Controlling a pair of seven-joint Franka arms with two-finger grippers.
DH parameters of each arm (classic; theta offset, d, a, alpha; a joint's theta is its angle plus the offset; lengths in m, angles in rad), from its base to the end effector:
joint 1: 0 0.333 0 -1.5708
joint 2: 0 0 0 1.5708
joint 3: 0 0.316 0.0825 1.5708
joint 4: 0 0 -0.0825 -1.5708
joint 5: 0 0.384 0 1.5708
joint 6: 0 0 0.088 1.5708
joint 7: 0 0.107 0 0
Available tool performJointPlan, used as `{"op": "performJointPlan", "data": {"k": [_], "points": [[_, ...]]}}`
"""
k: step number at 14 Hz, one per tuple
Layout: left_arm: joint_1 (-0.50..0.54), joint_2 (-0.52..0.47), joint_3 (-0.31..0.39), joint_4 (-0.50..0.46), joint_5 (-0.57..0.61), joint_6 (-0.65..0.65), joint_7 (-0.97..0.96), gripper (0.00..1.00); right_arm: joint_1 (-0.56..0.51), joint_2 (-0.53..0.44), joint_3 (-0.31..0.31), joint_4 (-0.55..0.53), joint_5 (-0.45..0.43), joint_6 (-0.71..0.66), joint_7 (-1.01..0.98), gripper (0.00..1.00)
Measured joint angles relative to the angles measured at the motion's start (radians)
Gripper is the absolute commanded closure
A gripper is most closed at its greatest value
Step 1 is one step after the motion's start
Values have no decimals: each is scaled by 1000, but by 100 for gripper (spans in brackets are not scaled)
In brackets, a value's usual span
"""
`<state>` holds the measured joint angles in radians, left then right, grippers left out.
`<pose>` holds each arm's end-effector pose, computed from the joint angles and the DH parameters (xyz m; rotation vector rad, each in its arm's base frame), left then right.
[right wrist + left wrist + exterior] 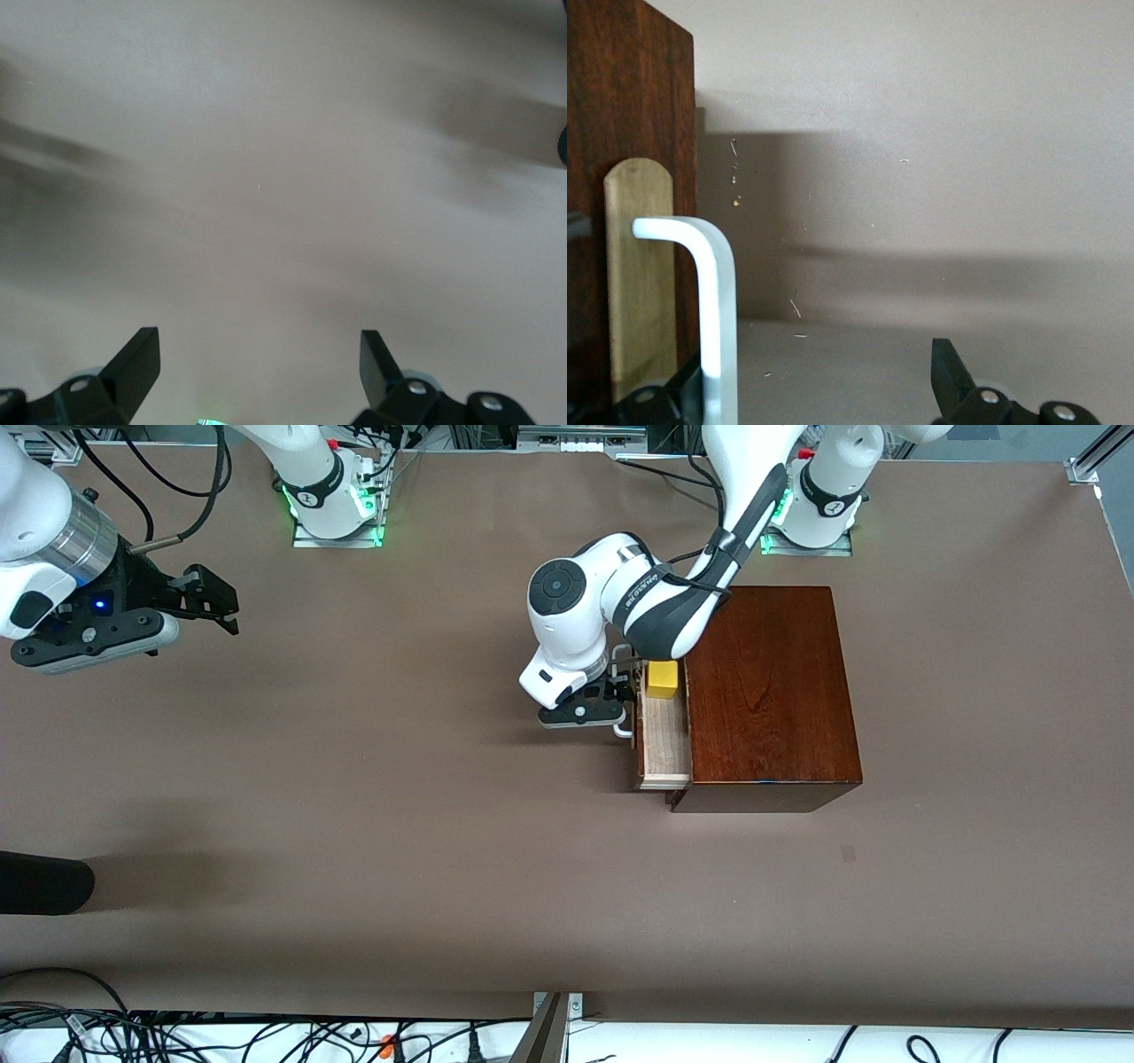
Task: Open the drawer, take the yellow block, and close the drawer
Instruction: 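Keep pulling the drawer handle further out with the left gripper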
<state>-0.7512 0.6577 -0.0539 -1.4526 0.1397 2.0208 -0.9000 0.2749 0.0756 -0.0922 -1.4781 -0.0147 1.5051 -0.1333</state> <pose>0.5017 -0.5006 0.2925 -3.0158 -0.0577 -0.0144 0.5617 0.1043 0.6200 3.0792 0.4898 -0.0744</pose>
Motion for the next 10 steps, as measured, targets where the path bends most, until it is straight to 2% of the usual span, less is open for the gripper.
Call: {"op": "performJointPlan", "data": {"k": [10], "points": [[-20, 18, 7, 17, 22, -4, -4, 0, 0, -3, -6, 0, 0, -1, 0, 0]]}}
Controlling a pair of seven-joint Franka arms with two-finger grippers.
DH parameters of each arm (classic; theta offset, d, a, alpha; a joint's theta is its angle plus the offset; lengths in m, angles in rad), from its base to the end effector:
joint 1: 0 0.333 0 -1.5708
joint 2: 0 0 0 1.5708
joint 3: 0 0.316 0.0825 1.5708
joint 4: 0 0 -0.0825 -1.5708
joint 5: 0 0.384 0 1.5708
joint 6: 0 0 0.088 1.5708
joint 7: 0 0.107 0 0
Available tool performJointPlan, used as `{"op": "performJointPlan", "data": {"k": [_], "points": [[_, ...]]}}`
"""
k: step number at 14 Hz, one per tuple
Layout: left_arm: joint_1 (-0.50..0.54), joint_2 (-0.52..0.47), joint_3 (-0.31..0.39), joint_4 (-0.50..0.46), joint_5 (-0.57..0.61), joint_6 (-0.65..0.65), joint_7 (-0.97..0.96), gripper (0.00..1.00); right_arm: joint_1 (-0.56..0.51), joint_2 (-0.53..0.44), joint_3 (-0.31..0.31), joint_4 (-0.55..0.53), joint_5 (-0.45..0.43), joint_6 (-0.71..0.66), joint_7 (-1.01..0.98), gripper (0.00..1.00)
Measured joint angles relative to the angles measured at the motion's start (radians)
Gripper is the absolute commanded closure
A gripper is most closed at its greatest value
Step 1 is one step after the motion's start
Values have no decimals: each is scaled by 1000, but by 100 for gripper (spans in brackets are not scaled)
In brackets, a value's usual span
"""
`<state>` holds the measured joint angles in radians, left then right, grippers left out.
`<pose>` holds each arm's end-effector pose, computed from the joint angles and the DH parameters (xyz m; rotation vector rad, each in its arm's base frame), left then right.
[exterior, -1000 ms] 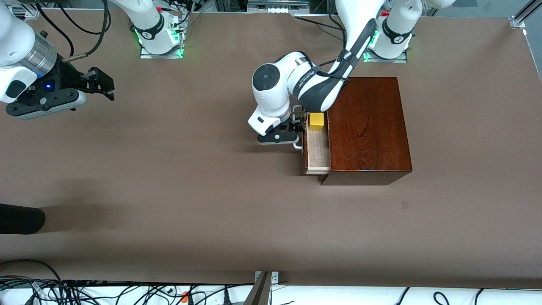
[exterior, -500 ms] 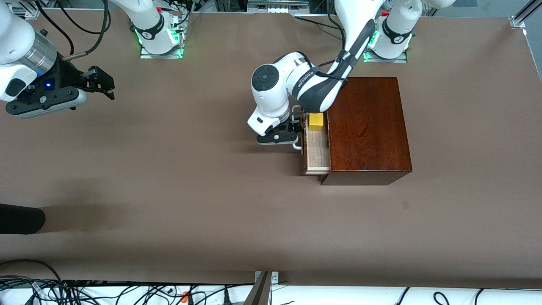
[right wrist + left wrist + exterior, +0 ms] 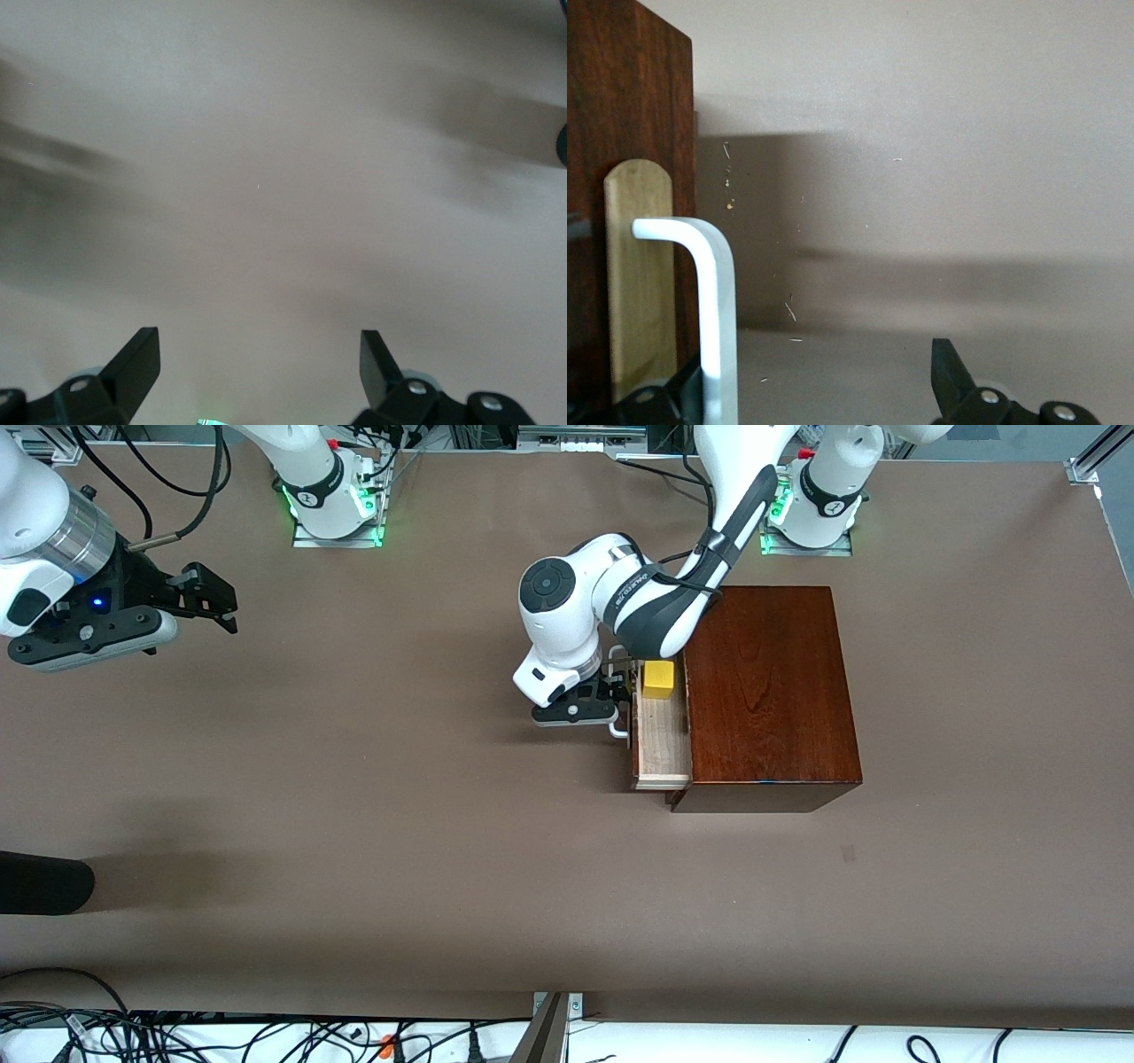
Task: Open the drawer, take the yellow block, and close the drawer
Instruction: 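Keep pulling the drawer handle further out with the left gripper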
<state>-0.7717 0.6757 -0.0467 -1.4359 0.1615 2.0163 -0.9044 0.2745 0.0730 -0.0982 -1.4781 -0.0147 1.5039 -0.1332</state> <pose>0.4974 -0.5089 0.2869 -2.9966 -0.0274 -0.0364 0.5614 0.1006 0.6214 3.0808 0.4797 -0.0723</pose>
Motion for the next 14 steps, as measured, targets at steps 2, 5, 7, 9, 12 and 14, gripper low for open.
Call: {"op": "performJointPlan", "data": {"k": [2, 5, 7, 9, 12, 14], "points": [[0, 0, 0, 3, 0, -5, -1, 0, -1, 0, -9, 0, 0, 0, 0, 0], [0, 5, -3, 24, -1, -30, -12, 0, -2, 0, -18, 0, 0, -1, 0, 0], [0, 12, -3, 36, -3, -45, -14, 0, -2, 0, -18, 0, 0, -1, 0, 0], [0, 17, -4, 50, -5, -65, -16, 0, -2, 0, -18, 0, 0, -1, 0, 0], [-1, 18, -21, 109, -34, -160, -34, 0, -2, 0, -18, 0, 0, -1, 0, 0], [-3, 16, -33, 141, -36, -211, -44, 0, -2, 0, -18, 0, 0, -1, 0, 0]]}}
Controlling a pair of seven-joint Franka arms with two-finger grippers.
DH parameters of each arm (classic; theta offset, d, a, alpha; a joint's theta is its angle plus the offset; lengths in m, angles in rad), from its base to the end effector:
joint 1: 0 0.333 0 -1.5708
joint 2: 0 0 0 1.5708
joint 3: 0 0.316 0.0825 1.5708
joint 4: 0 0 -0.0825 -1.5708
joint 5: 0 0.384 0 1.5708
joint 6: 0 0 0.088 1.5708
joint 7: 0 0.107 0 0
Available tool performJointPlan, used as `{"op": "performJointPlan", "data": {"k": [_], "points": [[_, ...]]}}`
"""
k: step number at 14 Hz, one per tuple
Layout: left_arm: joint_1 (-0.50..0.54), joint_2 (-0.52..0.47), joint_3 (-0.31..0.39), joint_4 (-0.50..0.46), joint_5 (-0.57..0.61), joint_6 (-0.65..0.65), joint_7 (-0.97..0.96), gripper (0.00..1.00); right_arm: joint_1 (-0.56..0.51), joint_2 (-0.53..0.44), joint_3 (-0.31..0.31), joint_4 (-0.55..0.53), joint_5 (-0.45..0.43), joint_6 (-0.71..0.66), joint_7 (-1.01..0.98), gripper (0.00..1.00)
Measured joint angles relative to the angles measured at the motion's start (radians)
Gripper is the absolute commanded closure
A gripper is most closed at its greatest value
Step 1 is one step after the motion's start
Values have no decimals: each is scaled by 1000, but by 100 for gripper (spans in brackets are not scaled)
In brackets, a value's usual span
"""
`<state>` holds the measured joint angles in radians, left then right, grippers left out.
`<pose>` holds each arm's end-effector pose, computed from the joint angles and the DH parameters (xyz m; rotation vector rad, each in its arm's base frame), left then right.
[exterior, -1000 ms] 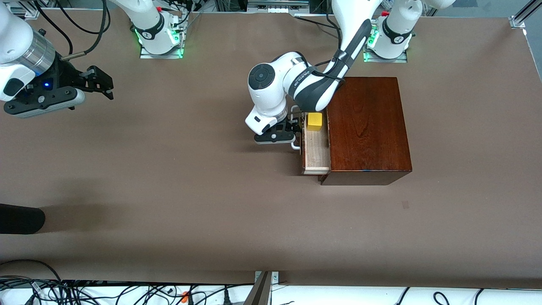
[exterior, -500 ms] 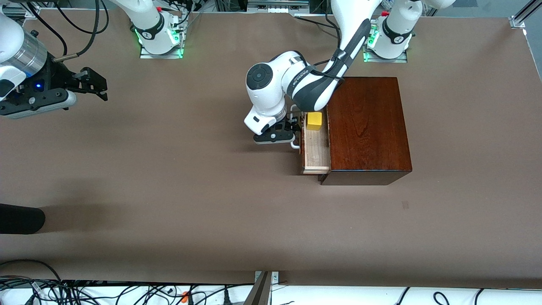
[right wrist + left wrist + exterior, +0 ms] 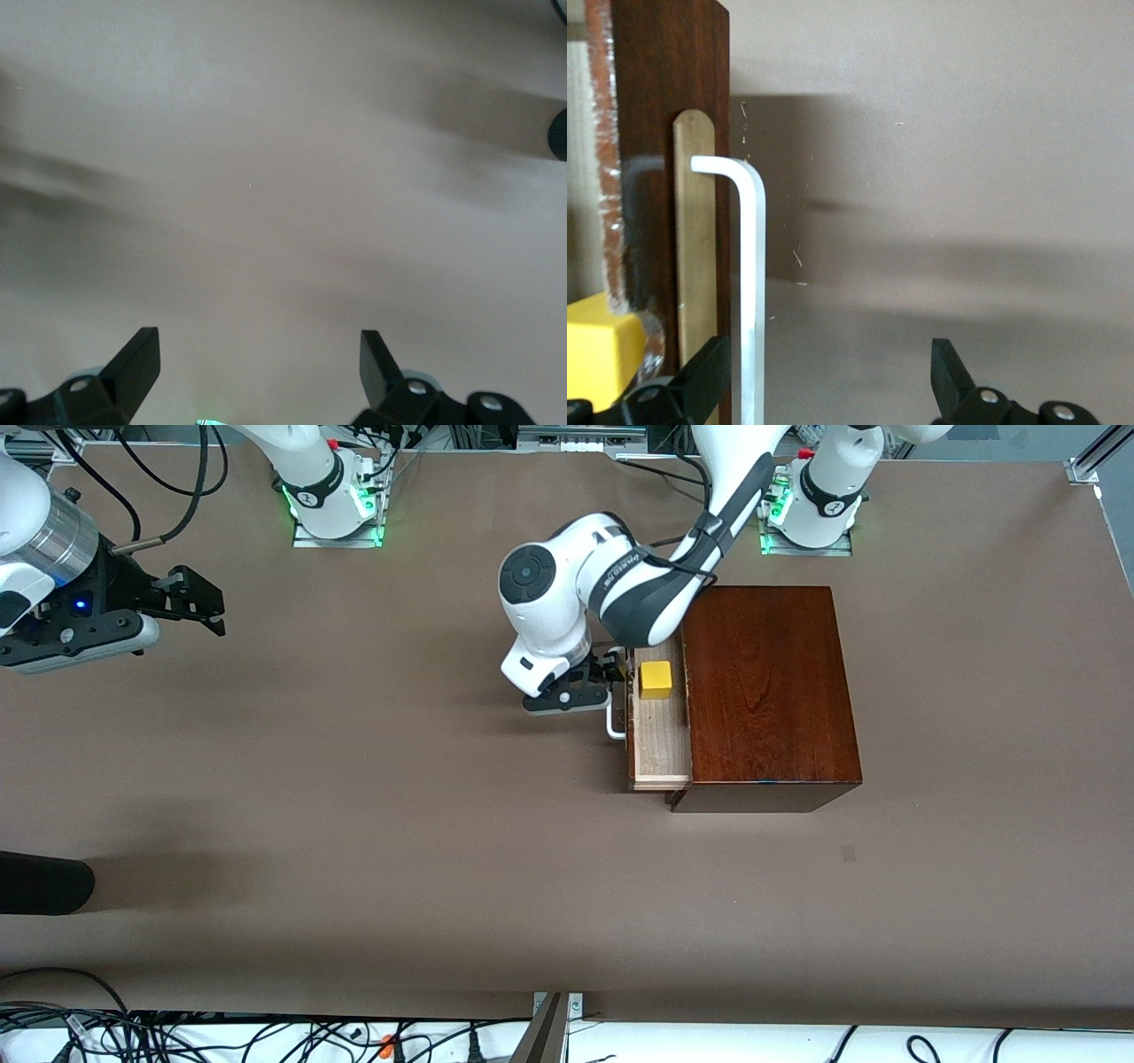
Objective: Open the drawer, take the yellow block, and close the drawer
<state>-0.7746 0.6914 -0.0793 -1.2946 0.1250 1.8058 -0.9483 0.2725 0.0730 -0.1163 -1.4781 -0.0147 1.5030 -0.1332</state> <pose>0.4885 -0.5254 0.3246 -2.9578 -0.1007 0.0863 0.5631 0.0897 0.6214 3.0846 0.4486 -0.0738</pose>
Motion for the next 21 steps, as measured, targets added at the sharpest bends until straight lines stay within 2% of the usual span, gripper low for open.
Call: {"op": "performJointPlan", "data": {"k": [4, 7, 13, 17, 21], "points": [[8, -15, 3, 57, -3, -98, 1, 0, 0, 0, 0, 0, 0, 0, 0, 0], [63, -97, 11, 100, -3, -202, 95, 0, 0, 0, 0, 0, 0, 0, 0, 0], [296, -291, 17, 106, -4, -361, 403, 0, 0, 0, 0, 0, 0, 0, 0, 0], [504, -361, 15, 104, -22, -398, 684, 0, 1, 0, 3, 0, 0, 0, 0, 0], [643, -409, 13, 99, -78, -464, 907, 0, 3, 0, 10, 0, 0, -10, 0, 0]]}}
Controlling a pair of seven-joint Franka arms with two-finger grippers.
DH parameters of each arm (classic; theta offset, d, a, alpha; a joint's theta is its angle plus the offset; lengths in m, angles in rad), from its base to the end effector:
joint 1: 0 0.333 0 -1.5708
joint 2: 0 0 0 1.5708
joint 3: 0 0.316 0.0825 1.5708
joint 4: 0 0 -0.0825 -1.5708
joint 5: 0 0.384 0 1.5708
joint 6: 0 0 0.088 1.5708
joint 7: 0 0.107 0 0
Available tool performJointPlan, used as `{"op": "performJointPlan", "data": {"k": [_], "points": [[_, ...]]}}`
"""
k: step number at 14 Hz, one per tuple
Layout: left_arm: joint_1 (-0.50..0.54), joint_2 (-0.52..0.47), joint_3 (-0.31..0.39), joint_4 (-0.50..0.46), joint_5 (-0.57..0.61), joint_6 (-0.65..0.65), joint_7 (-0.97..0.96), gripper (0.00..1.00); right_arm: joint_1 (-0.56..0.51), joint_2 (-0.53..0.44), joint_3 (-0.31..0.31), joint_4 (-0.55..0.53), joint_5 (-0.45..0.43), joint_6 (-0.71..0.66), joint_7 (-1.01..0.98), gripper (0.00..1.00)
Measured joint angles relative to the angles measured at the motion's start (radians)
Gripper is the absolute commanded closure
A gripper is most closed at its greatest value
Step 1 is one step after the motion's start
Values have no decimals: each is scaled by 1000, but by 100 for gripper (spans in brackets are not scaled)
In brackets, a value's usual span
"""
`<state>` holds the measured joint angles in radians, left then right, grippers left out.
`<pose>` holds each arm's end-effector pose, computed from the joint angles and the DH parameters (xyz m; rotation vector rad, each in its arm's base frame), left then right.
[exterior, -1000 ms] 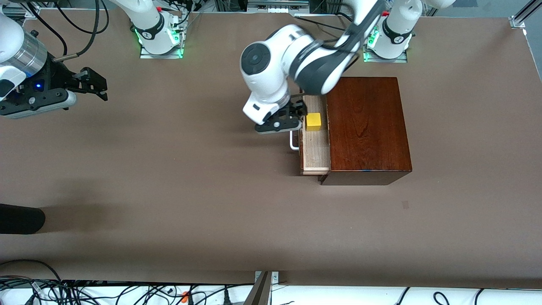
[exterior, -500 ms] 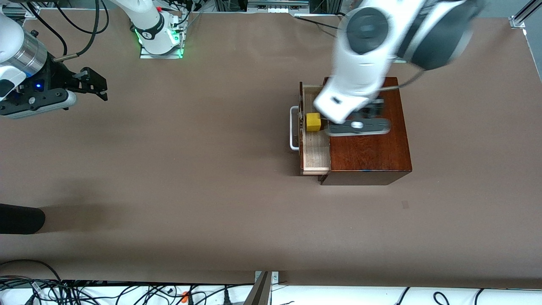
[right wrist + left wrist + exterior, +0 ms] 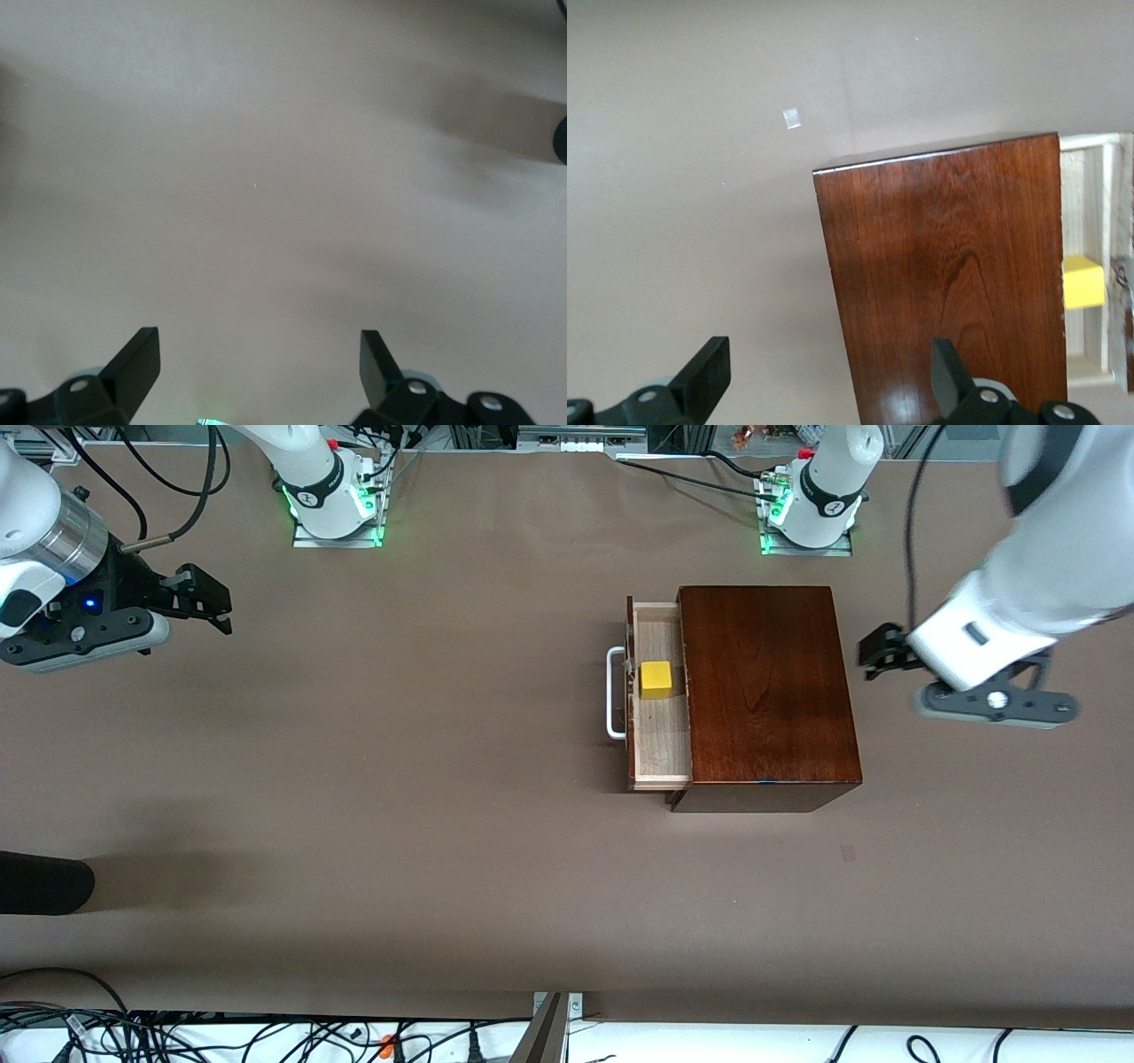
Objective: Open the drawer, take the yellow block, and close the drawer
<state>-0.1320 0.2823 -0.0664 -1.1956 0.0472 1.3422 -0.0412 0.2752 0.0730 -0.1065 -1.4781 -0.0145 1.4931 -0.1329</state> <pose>0.6049 -0.1087 0.6137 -3.0826 0.2289 0.2026 0.5610 0.0963 0.6205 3.0818 0.4673 -0.0891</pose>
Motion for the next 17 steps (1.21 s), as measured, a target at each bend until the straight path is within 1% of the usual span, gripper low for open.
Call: {"op": "performJointPlan", "data": {"k": [2, 3, 4, 5, 7, 8, 10, 11, 17], "points": [[67, -12, 8, -12, -36, -2, 72, 0, -1, 0, -4, 0, 1, -42, 0, 0], [75, -29, 27, -38, -48, 7, 79, 0, -1, -1, -5, 0, 2, -48, 0, 0], [69, -59, 50, -84, -50, 40, 72, 0, -1, -1, -5, 0, 3, -50, 0, 0], [61, -102, 64, -151, -51, 92, 48, 0, -1, -1, -5, 0, 3, -51, 0, 0], [53, -200, 70, -309, -51, 226, -6, 0, -1, -1, -5, 0, 3, -52, 0, 0], [52, -238, 71, -373, -51, 274, -18, 0, -1, -1, -5, 0, 3, -52, 0, 0], [53, -281, 74, -448, -51, 306, -22, 0, -1, -1, -5, 0, 3, -52, 0, 0], [53, -290, 71, -461, -50, 299, -22, 0, -1, -1, -5, 0, 3, -52, 0, 0], [51, -299, 61, -461, -46, 283, -20, 0, -5, 1, -7, 0, 6, -35, 1, 0]]}}
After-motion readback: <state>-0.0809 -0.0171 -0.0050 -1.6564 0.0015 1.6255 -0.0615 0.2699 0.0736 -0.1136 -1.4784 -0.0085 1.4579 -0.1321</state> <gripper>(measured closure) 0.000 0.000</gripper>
